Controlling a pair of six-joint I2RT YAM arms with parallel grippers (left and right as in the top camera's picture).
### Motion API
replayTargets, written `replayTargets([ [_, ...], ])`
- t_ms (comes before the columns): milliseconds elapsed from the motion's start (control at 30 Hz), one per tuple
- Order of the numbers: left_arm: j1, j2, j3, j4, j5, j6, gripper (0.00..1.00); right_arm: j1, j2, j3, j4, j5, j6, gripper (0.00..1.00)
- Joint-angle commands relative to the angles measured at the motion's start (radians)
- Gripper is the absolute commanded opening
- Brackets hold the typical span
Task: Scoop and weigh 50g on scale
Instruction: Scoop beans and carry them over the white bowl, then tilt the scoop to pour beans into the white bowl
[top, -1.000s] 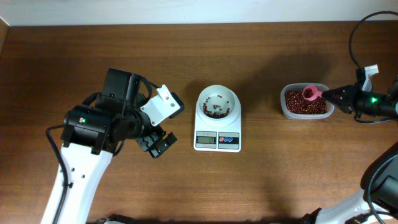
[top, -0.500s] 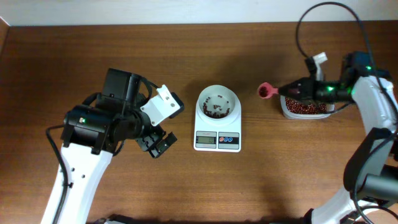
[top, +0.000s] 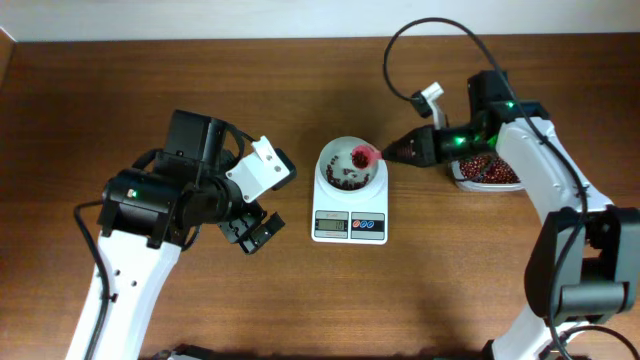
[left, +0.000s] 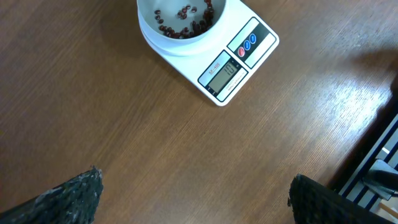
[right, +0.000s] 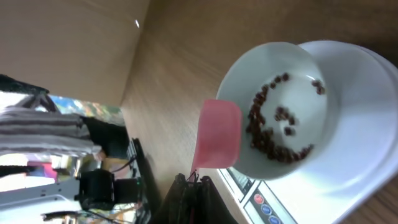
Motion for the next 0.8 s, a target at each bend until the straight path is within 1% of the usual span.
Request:
replayTargets([
  [0, 0.005, 0.003, 0.013, 0.002, 0.014, 0.020, 0.99, 0.034, 0.007, -0.002, 0.078, 0.042, -0.007, 0.04],
  [33, 0.005, 0.003, 0.013, 0.002, 0.014, 0.020, 0.99, 0.040, 0.007, -0.002, 0.103, 0.069, -0.007, 0.04],
  [100, 0.005, 0.003, 0.013, 0.002, 0.014, 0.020, 0.99, 0.042, 0.007, -0.002, 0.105, 0.042, -0.011, 0.04],
  [133, 0.005, 0.003, 0.013, 0.002, 0.014, 0.020, 0.99, 0.042, 0.007, -0.002, 0.106, 0.014, -0.098, 0.04],
  [167, 0.005, 0.003, 0.013, 0.002, 0.014, 0.020, 0.99, 0.042, 0.007, -0.002, 0.111, 0.059, -0.148, 0.04],
  [233, 0.005, 0.003, 0.013, 0.002, 0.014, 0.020, 0.99, 0.042, 0.007, -0.002, 0.118, 0.182, -0.093, 0.04],
  [300, 0.005, 0.003, 0.013, 0.002, 0.014, 0.020, 0.99, 0.042, 0.006, -0.002, 0.117, 0.143, -0.101, 0.04],
  [367, 0.005, 0.003, 0.013, 0.002, 0.014, 0.020, 0.99, 0.042, 0.001, -0.001, 0.117, 0.083, -0.148, 0.04],
  [600, 0.005, 0.003, 0.013, 0.002, 0.014, 0.020, 0.99, 0.048, -0.065, -0.001, 0.124, 0.127, -0.211, 0.04],
  [700, 0.005, 0.003, 0.013, 0.002, 0.014, 0.020, 0.99, 0.050, -0.108, -0.001, 0.124, 0.127, -0.298, 0.04],
  [767, 0.005, 0.003, 0.013, 0.002, 0.014, 0.020, 0.99, 0.054, -0.121, -0.001, 0.124, 0.126, -0.327, 0.04],
])
